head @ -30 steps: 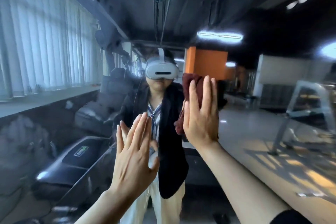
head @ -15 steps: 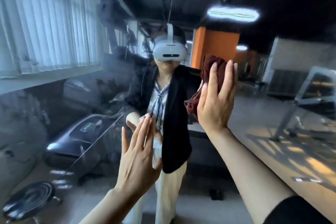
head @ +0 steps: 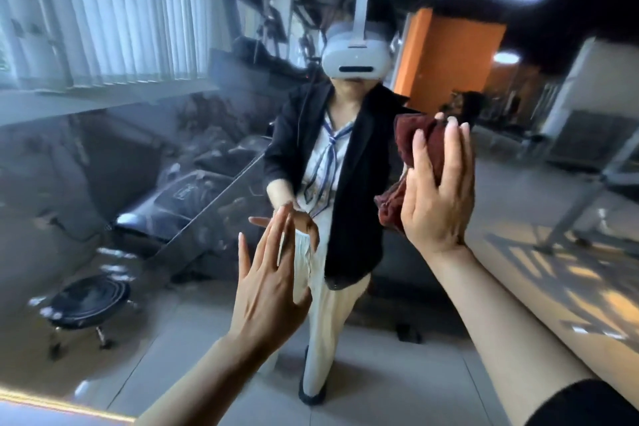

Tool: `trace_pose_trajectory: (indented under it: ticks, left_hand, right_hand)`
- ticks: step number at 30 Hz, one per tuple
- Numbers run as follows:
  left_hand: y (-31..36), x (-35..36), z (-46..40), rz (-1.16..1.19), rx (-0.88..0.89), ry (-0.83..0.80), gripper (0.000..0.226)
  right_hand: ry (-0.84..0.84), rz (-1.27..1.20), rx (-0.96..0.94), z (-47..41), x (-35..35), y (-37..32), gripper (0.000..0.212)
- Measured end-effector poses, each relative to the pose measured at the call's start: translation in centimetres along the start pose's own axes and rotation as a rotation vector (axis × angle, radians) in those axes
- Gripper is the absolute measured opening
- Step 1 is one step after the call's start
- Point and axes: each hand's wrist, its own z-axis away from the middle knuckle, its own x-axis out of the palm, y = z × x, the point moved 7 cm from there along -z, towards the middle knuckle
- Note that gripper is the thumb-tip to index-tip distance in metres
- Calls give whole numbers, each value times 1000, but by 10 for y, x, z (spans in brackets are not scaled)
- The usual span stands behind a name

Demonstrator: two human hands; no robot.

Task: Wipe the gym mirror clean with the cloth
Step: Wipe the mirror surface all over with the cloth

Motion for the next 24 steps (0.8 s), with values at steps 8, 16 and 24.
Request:
trace_pose_trajectory:
  ticks: [8,16,24]
  left_hand:
    - [18,16,8,16,-67,-54,86]
    - [15,32,13,-88,-107,-61,86]
    - [10,33,16,-63,-77,-17,108]
  right_hand:
    - [-418,31,-687,173,17,-55,63]
    - [-72,56,-46,82,-7,3,48]
    - [-514,92,-694,211,14,-55,73]
